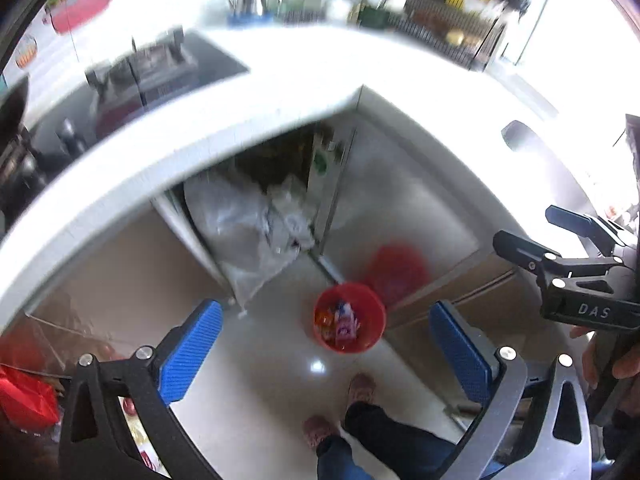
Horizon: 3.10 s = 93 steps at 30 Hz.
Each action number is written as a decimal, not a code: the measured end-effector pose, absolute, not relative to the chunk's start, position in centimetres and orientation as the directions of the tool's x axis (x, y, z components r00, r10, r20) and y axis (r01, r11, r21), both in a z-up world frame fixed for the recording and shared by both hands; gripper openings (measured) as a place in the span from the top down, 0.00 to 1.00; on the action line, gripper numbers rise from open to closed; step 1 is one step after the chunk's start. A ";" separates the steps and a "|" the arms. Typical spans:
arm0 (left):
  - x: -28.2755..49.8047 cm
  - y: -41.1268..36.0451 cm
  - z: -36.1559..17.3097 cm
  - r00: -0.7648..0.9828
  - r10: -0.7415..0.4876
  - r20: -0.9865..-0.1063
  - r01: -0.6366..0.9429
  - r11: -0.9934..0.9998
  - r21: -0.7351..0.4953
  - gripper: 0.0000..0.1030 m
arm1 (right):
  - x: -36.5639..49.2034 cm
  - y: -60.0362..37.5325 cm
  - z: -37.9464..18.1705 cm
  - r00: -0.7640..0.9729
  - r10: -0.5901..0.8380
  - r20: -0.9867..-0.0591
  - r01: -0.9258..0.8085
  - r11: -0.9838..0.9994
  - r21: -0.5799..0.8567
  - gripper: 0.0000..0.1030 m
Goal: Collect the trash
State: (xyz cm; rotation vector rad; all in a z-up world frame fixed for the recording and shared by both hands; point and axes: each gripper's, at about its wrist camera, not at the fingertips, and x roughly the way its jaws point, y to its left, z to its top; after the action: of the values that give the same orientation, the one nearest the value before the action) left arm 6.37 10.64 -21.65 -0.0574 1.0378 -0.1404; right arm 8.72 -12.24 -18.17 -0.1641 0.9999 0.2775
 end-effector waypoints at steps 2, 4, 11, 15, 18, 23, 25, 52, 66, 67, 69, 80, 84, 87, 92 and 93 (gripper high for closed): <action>5.7 10.4 -18.7 0.541 -0.154 -0.827 0.096 0.988 -0.121 0.00 | 7.4 -12.6 -14.8 0.551 0.159 -0.819 -0.291 0.957 -0.010 0.02; 4.8 10.3 -16.0 0.574 -0.165 -0.802 0.111 0.986 -0.124 0.00 | 6.2 -13.0 -12.1 0.586 0.159 -0.795 -0.284 0.959 -0.018 0.01; 1.7 10.2 -8.4 0.664 -0.218 -0.715 0.167 0.976 -0.142 0.00 | 2.5 -14.3 -5.3 0.670 0.154 -0.726 -0.232 0.973 -0.007 0.01; 0.1 9.7 -5.1 0.702 -0.229 -0.674 0.199 0.972 -0.123 0.00 | 0.8 -14.7 -2.5 0.714 0.140 -0.686 -0.202 0.979 -0.011 0.01; -1.2 9.2 -3.0 0.721 -0.250 -0.647 0.229 0.966 -0.118 0.00 | -0.4 -15.4 -0.8 0.737 0.139 -0.661 -0.185 0.983 0.001 0.01; -2.7 8.3 -0.4 0.740 -0.291 -0.607 0.280 0.953 -0.116 0.00 | -2.1 -15.6 1.2 0.775 0.132 -0.618 -0.165 0.986 0.004 0.01; -3.0 8.2 0.0 0.745 -0.305 -0.593 0.293 0.949 -0.120 0.00 | -2.8 -15.6 1.7 0.792 0.120 -0.598 -0.153 0.988 -0.003 0.01; -4.1 7.5 1.2 0.761 -0.314 -0.568 0.327 0.941 -0.081 0.00 | -5.9 -15.4 2.9 0.824 0.072 -0.561 -0.101 0.995 -0.019 0.01; -4.1 8.1 1.4 0.749 -0.338 -0.570 0.350 0.932 -0.093 0.00 | -6.3 -15.1 3.0 0.829 0.056 -0.557 -0.078 0.997 -0.016 0.01; -4.1 8.1 1.4 0.748 -0.340 -0.570 0.351 0.932 -0.095 0.00 | -6.3 -15.0 3.0 0.828 0.055 -0.558 -0.077 0.997 -0.015 0.01; -4.1 8.1 1.4 0.750 -0.338 -0.569 0.348 0.933 -0.095 0.00 | -6.3 -14.9 3.1 0.829 0.051 -0.558 -0.072 0.997 -0.016 0.01; -4.2 8.1 1.3 0.752 -0.331 -0.571 0.352 0.933 -0.077 0.00 | -6.4 -14.8 3.2 0.827 0.041 -0.560 -0.062 0.998 -0.019 0.01; -4.2 8.0 1.4 0.753 -0.326 -0.571 0.348 0.934 -0.074 0.00 | -6.3 -14.6 3.2 0.827 0.040 -0.561 -0.060 0.998 -0.018 0.01; -4.2 8.1 1.4 0.753 -0.329 -0.570 0.350 0.934 -0.078 0.00 | -6.3 -14.6 3.2 0.827 0.039 -0.561 -0.060 0.998 -0.018 0.01; -4.1 8.1 1.4 0.752 -0.335 -0.568 0.352 0.932 -0.083 0.00 | -6.4 -14.7 3.3 0.829 0.038 -0.559 -0.058 0.998 -0.019 0.01; -4.1 8.1 1.4 0.751 -0.334 -0.569 0.352 0.932 -0.082 0.00 | -6.4 -14.6 3.3 0.828 0.037 -0.559 -0.057 0.998 -0.019 0.01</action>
State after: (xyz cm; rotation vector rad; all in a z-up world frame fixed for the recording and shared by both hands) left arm -4.15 8.08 1.42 0.0305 0.6154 -0.3748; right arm -6.41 -14.59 3.28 -0.0352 0.5926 0.0497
